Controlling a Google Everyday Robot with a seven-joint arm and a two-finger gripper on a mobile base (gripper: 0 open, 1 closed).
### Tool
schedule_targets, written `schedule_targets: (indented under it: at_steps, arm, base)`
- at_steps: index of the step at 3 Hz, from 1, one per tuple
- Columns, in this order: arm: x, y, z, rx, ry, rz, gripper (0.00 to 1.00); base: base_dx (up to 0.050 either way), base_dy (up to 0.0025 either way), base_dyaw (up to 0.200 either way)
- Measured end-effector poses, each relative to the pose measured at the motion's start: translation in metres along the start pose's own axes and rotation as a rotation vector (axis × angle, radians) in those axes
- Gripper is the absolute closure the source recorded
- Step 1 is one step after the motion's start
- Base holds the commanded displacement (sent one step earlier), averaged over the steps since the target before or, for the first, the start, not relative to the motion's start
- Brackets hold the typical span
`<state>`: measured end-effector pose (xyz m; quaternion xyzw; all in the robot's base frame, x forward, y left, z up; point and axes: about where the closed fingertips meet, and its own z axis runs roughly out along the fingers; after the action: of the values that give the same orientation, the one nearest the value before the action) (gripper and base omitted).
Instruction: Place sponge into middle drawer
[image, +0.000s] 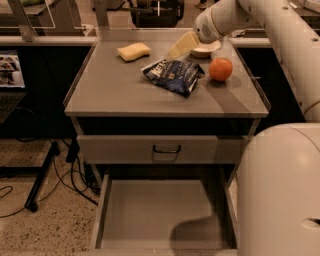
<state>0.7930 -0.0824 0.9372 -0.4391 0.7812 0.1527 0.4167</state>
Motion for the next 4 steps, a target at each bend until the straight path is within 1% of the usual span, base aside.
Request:
schedule_targets:
  at_steps: [1,2,3,4]
  arm:
    - [0.009,0.010,0.033,-0.046,-0.014,0.037,0.00]
    - [-0.007,0.015,0.060,-0.079,-0.038,0.023,0.00]
    - [-0.048,0.013,0.084,-0.069,-0.092,-0.033,0.00]
    - [-0.051,0.012,0.084,-0.066,-0.097,-0.036,0.00]
  base:
    - [0.000,0.00000,0.000]
    - [0.000,0.00000,0.000]
    - [0.000,0.00000,0.000]
    - [0.000,0.00000,0.000]
